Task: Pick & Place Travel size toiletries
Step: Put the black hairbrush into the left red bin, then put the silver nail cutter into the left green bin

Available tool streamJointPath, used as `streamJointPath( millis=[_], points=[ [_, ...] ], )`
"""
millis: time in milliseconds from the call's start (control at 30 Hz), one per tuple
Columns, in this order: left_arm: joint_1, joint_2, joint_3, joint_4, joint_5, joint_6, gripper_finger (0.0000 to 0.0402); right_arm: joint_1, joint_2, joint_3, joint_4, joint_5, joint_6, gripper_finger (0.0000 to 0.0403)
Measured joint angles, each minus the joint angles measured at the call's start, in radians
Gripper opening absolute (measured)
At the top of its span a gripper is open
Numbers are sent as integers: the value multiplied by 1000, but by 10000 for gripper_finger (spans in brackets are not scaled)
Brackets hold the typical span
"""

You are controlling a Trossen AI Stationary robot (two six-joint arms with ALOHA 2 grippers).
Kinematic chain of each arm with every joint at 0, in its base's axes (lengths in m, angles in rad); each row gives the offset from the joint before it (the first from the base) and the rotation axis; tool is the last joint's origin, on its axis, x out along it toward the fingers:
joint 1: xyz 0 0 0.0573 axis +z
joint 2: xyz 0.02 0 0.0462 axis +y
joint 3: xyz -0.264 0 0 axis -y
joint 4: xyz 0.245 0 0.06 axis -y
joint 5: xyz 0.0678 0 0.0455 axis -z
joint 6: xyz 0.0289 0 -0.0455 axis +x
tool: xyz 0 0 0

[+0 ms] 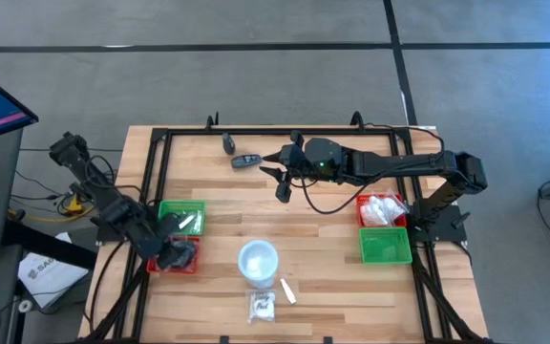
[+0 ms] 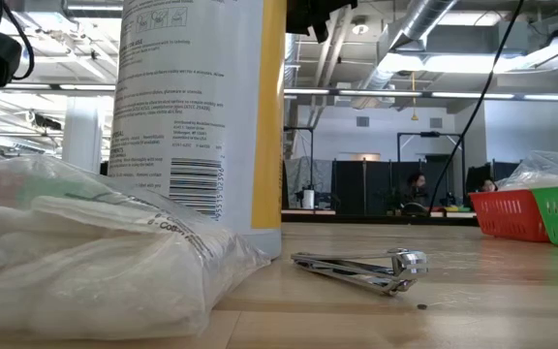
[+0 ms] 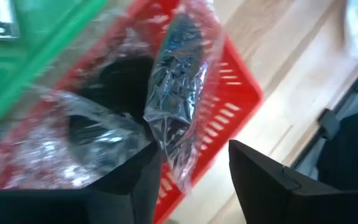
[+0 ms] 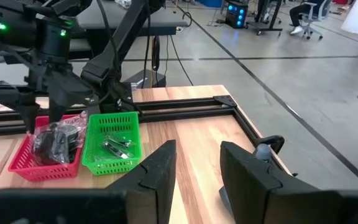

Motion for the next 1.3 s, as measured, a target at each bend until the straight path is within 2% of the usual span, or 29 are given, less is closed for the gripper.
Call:
streamJointPath(
  millis=[500,833,1033,1300],
  points=[
    [6,-172,0,-42,-8,1,163,0,0,0,-8,0,0,116],
    [6,-248,0,-60,-77,32,163,5,0,0,-68,-3,18,116],
    [6,-238,0,-29,-217,111,163,32,0,0,-198,-3,42,116],
    [6,-175,0,184,-455,429,163,89,0,0,-328,-4,81,116]
  ],
)
